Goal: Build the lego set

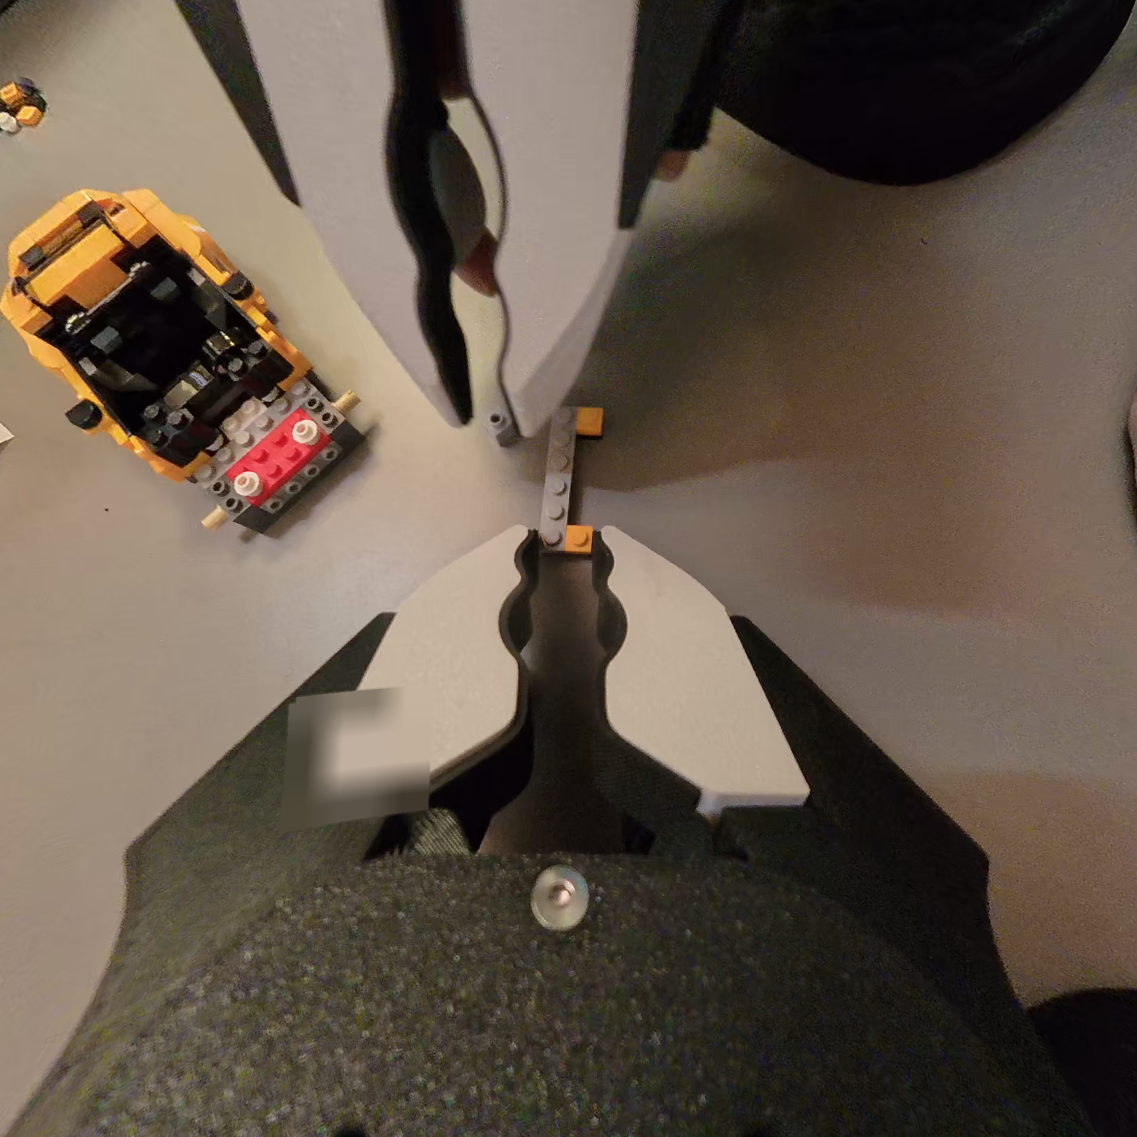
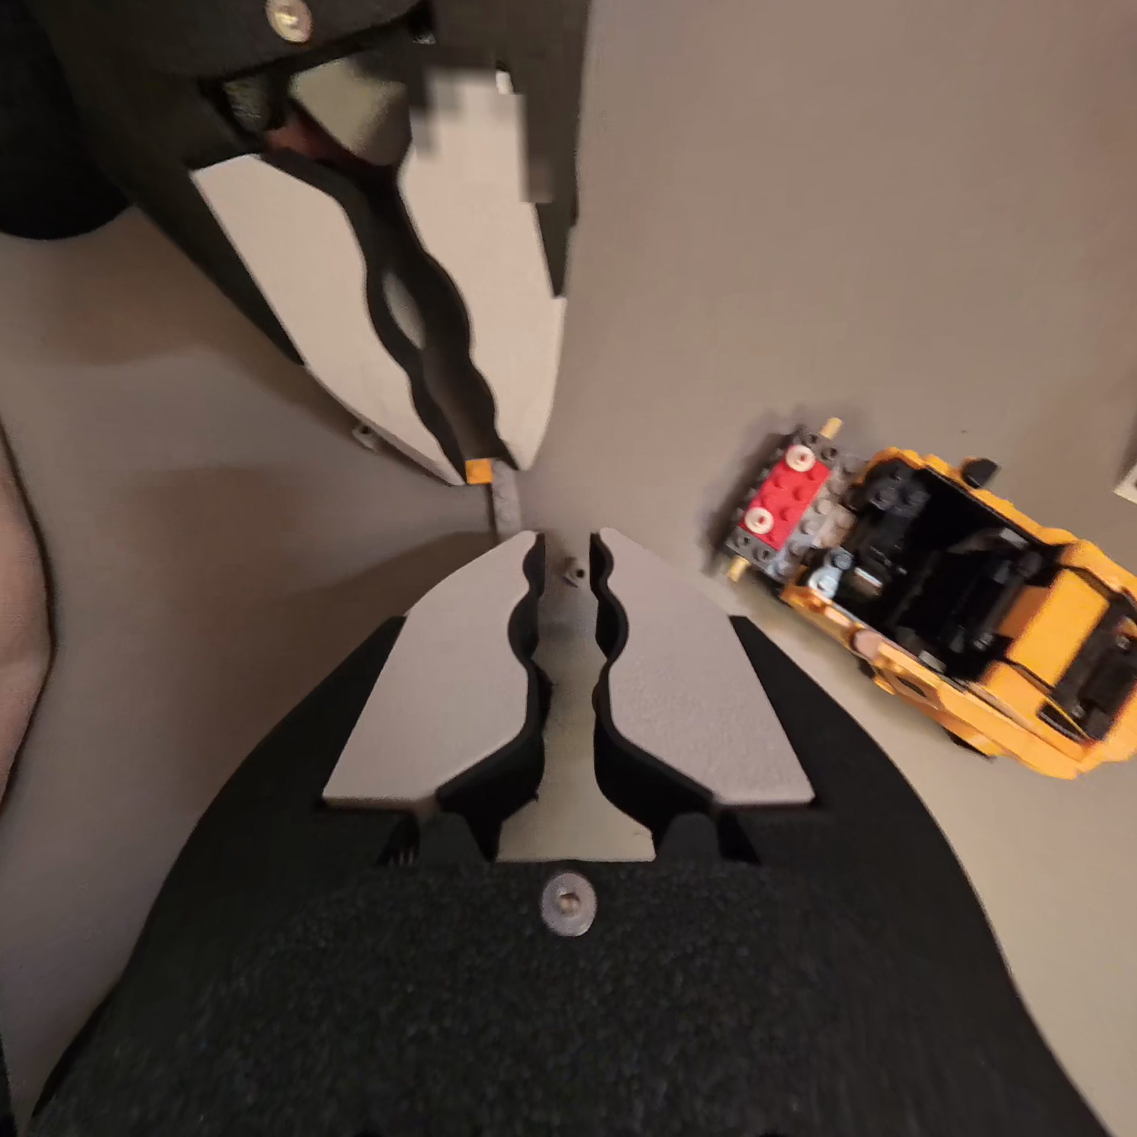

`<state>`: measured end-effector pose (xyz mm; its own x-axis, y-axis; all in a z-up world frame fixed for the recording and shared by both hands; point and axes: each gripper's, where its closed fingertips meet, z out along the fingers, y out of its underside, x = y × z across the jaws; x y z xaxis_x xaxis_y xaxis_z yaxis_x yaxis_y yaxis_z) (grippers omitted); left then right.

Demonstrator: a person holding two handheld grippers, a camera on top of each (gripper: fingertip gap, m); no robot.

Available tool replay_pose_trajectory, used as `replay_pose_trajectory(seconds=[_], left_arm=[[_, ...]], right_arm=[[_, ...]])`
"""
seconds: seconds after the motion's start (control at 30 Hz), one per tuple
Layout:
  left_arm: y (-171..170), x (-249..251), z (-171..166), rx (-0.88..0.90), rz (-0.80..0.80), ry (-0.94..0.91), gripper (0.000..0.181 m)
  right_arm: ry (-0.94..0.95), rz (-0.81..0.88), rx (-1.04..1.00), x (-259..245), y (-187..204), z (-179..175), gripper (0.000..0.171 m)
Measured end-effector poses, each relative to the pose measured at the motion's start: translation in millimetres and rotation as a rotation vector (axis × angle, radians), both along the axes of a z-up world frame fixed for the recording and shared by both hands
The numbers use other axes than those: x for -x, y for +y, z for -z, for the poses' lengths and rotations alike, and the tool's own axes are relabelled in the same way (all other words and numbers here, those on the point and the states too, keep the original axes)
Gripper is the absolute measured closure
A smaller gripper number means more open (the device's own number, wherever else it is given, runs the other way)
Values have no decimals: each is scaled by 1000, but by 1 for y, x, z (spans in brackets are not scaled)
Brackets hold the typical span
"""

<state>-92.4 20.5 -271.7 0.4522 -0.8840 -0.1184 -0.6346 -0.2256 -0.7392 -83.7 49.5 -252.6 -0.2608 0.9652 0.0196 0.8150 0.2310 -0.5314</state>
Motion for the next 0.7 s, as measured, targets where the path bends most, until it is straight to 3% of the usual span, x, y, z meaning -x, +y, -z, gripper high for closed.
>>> replay_pose_trajectory(seconds=[0.47, 0.7], left_arm=[[0, 1, 0, -1, 1, -2, 165], [-1, 1, 0, -3, 2, -1, 165]], right_arm=[[-77, 74, 63, 1, 9, 19, 152], [-86, 77, 51, 2, 11, 23, 165]])
